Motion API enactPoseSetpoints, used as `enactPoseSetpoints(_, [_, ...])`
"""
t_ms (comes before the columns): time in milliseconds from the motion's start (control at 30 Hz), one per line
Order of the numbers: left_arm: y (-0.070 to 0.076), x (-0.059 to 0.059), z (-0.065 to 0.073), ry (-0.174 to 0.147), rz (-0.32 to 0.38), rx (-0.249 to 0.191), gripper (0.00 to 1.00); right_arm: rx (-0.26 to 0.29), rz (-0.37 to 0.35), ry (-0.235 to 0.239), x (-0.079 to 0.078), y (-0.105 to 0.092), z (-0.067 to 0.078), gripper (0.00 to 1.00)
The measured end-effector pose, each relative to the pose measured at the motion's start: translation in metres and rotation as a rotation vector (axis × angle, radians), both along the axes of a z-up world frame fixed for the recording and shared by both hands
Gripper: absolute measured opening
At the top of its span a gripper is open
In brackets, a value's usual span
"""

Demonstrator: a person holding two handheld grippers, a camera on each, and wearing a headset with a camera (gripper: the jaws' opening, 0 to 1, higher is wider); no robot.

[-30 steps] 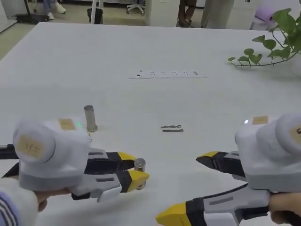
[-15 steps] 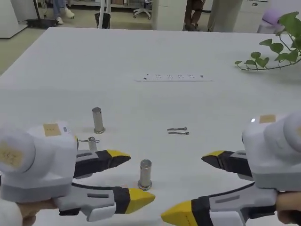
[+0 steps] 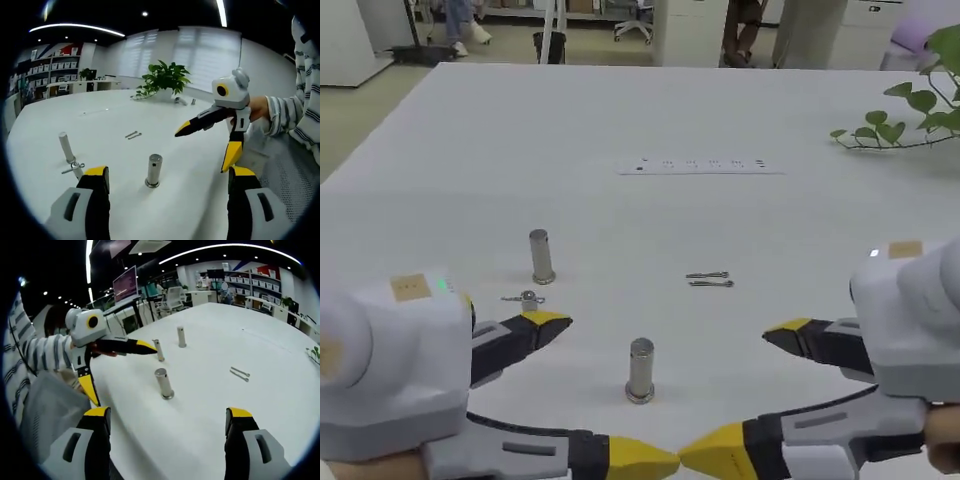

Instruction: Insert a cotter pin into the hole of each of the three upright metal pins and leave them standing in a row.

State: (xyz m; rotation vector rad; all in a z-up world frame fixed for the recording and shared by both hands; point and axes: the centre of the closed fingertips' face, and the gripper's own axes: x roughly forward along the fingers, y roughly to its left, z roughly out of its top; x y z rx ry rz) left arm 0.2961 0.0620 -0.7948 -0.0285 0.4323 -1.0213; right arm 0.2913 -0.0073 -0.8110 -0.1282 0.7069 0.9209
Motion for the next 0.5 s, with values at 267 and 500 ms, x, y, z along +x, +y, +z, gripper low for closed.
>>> enactPoseSetpoints(267, [0.0007,-0.0076,-0.0029,0.023,0.005,0.000,0.99,-0.001,-0.006,0.009,-0.0028,-0.0034,-0.0036,0.96])
enactPoseSetpoints(500, [0.0028,-0.0105,-0.0099,0.037,0.012,0.023,0.99,-0.065,0.063,0.003,-0.0027,-0.0087,-0.0039,0.96])
